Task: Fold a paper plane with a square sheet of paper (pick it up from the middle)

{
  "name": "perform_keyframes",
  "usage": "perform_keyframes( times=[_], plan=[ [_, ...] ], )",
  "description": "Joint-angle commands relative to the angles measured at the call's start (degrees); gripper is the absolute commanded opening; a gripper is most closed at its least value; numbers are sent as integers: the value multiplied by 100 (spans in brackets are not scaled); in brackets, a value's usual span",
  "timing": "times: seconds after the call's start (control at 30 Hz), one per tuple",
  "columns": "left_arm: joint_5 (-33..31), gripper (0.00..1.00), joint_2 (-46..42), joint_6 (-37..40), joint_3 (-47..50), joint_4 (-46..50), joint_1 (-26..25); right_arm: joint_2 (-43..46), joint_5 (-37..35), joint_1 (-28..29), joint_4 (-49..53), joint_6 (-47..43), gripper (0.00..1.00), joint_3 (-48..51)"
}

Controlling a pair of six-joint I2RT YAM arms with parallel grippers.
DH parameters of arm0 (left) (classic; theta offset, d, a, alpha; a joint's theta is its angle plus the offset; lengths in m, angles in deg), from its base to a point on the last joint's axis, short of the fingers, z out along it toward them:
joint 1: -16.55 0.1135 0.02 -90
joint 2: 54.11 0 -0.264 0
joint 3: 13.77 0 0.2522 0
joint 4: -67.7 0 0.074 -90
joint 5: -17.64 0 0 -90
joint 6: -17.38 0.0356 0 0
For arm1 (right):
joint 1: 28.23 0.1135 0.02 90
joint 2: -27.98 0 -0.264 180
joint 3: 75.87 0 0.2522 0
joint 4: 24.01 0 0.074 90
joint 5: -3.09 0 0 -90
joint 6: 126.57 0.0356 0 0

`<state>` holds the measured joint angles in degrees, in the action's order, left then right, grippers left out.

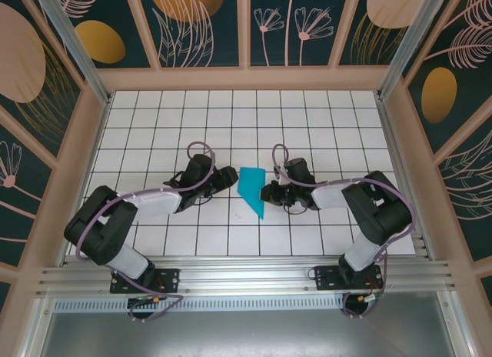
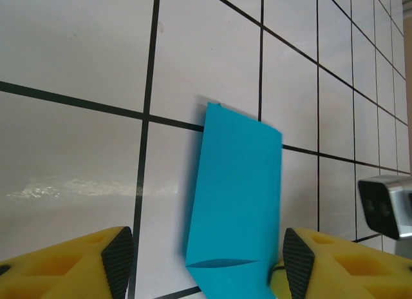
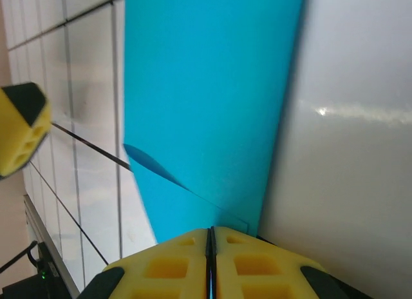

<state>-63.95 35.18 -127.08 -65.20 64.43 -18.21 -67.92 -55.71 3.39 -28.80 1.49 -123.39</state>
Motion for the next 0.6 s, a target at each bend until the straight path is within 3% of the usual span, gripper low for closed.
perform_keyframes(
  times=[0.0,0.57],
  plan=[
    [220,66,94,-92,-168,-212,36,-154,84,-181,-342,43,12,109],
    [1101,63,817,-581,-520,-122,-4,-333,64,-288,-896,403,13,555]
  ],
)
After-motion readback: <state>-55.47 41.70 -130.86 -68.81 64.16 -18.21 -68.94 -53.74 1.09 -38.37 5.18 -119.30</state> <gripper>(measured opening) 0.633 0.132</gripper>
